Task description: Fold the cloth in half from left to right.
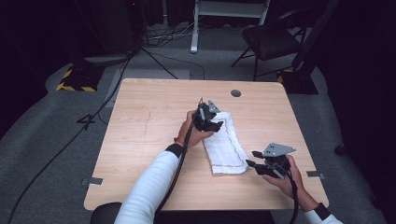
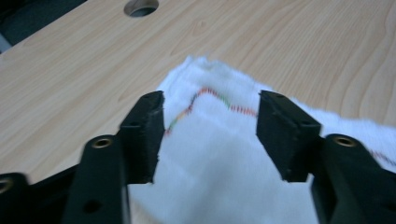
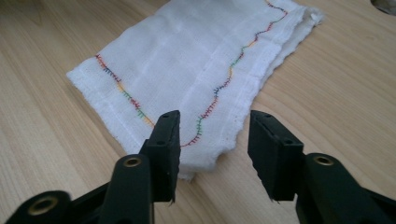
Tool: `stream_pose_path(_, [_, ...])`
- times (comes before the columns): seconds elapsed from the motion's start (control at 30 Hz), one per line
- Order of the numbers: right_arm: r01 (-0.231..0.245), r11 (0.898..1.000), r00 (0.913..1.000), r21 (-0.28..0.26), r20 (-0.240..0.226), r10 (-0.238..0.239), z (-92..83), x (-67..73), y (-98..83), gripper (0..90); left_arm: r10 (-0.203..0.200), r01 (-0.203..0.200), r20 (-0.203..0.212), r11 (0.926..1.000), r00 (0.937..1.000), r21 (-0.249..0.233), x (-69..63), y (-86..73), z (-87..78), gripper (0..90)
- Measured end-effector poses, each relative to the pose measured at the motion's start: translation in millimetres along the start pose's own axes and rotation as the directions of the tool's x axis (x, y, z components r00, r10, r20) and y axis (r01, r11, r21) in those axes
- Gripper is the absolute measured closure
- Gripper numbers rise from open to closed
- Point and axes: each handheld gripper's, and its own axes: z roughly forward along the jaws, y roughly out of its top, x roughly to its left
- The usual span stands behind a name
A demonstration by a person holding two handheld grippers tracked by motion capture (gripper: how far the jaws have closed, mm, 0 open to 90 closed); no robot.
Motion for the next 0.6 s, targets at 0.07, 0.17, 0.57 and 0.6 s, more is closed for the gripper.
stream_pose_path(0.07, [-0.003,1.000,1.0000,0.001,0.009,0.003,-0.4,-1.0,0.6,51.0,-0.005,0.005,0.011,1.0000,0.9999,0.001,-1.1,-5.6,-5.3,31.7])
stream_pose_path(0.17, [-0.001,1.000,0.9991,0.009,0.041,0.000,5.6,-11.7,2.8,45.7,0.018,-0.019,0.036,0.9995,0.9992,0.025,-11.0,-28.0,-22.3,26.7])
stream_pose_path(0.57, [0.042,0.994,0.9984,0.105,0.034,-0.045,42.4,-37.7,5.0,41.8,0.117,-0.129,0.095,0.9828,0.9886,0.132,-51.6,-65.1,-32.9,23.4])
stream_pose_path(0.6, [0.042,0.993,0.9985,0.114,0.029,-0.045,45.3,-38.4,4.1,41.7,0.133,-0.146,0.097,0.9793,0.9864,0.140,-54.5,-67.4,-29.3,23.5])
